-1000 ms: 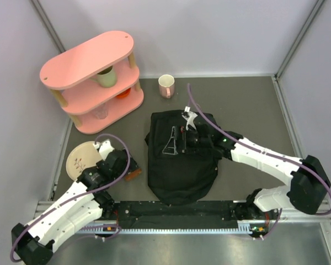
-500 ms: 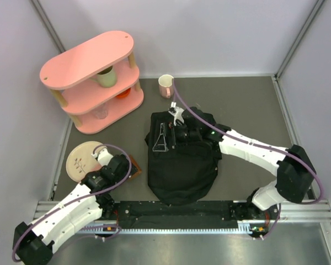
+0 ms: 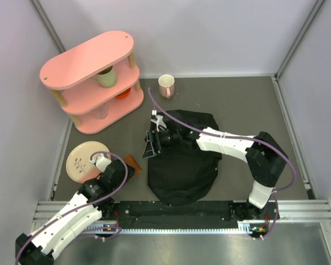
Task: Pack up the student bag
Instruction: Pick up the personal item from the center of the board.
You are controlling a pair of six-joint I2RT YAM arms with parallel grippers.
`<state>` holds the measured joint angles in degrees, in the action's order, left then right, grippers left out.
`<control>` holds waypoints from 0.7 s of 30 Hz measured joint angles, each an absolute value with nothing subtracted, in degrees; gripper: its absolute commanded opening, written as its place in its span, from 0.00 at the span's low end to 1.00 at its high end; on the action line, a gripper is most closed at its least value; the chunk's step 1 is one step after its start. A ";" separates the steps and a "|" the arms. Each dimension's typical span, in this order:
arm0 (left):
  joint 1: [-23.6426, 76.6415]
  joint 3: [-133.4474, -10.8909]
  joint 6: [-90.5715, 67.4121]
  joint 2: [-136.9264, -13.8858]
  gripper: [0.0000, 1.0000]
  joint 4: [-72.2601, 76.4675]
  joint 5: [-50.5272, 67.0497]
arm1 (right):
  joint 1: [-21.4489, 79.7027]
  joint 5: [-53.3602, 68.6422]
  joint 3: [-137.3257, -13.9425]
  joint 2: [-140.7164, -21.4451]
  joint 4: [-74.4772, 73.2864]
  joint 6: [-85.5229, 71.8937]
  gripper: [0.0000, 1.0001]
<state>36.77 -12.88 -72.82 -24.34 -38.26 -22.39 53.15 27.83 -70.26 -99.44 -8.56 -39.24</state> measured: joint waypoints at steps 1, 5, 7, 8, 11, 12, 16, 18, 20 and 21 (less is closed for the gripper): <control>36.73 -12.67 -72.97 -23.83 0.66 -38.13 -22.41 | 53.28 28.05 -70.85 -100.29 -8.51 -39.24 0.61; 36.62 -12.49 -73.12 -23.64 0.61 -38.04 -22.85 | 53.47 28.88 -73.58 -103.37 -8.49 -39.20 0.61; 36.51 -12.49 -73.10 -24.38 0.60 -37.89 -23.05 | 53.47 29.21 -75.59 -105.34 -8.47 -39.13 0.59; 36.51 -12.49 -73.12 -24.95 0.59 -37.71 -23.22 | 53.47 29.26 -76.27 -106.10 -8.38 -39.11 0.59; 36.51 -12.64 -73.17 -26.20 0.59 -36.86 -23.46 | 53.47 30.24 -79.31 -109.47 -8.62 -39.18 0.59; 36.51 -12.67 -73.17 -26.28 0.58 -36.86 -23.49 | 53.49 30.41 -80.49 -110.74 -8.64 -39.20 0.58; 36.45 -12.69 -73.14 -25.82 0.54 -37.32 -23.55 | 53.67 30.44 -86.48 -117.34 -9.02 -39.24 0.57; 36.42 -12.69 -73.12 -25.12 0.54 -37.71 -23.64 | 53.91 29.78 -88.25 -120.14 -9.45 -39.33 0.57; 36.42 -12.69 -73.10 -24.64 0.54 -37.76 -23.66 | 54.19 29.02 -88.68 -122.04 -9.50 -39.55 0.58; 36.42 -12.69 -73.08 -24.49 0.53 -37.74 -23.66 | 54.33 28.71 -88.84 -122.72 -9.74 -39.59 0.58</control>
<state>36.42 -12.69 -73.08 -24.49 -37.74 -23.66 54.33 28.71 -88.84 -122.72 -9.74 -39.59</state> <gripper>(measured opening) 0.546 0.577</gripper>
